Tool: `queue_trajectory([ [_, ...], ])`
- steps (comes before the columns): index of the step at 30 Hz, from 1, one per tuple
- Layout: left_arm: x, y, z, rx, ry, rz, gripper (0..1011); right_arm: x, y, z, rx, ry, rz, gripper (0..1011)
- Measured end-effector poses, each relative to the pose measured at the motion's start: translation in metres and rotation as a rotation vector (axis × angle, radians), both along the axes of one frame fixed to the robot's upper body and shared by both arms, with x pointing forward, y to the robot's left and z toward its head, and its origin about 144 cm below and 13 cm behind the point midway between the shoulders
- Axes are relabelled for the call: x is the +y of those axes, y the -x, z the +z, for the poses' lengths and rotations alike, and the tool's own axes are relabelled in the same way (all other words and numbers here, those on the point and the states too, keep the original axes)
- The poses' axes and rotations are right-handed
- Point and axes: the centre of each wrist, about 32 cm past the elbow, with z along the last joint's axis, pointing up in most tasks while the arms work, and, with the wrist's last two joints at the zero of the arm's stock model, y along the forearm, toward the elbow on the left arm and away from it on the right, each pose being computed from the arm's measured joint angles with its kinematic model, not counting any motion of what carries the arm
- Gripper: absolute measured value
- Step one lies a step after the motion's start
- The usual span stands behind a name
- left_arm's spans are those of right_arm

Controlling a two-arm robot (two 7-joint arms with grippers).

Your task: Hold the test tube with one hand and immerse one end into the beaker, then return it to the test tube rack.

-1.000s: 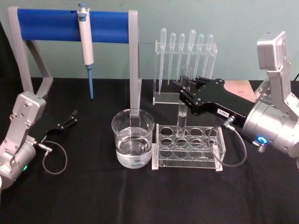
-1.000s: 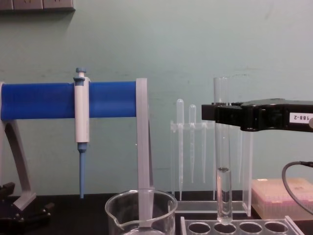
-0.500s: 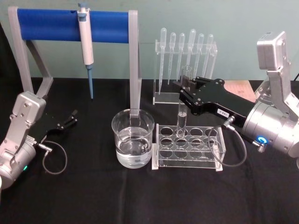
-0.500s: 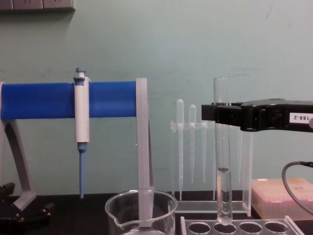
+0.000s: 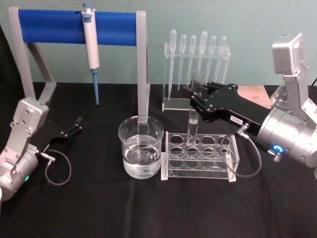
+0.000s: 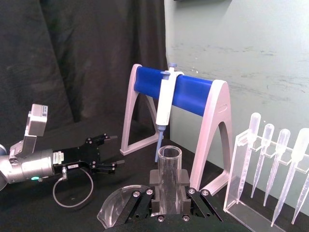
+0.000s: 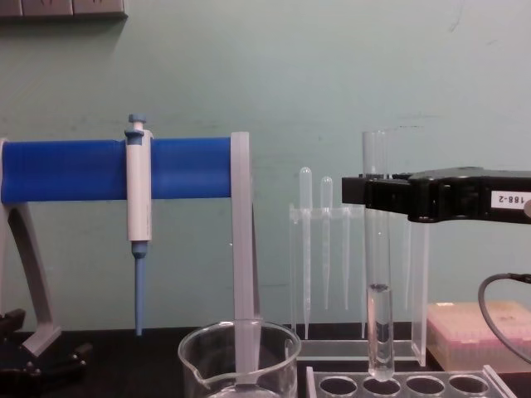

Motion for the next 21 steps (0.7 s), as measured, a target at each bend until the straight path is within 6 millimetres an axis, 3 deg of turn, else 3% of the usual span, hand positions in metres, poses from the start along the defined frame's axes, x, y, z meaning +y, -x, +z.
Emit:
queue_trajectory([
  [21,0.0,0.0,0.0,0.0,0.0,0.0,1000,0.0,0.0,0.0,0.0,0.0,0.0,224],
])
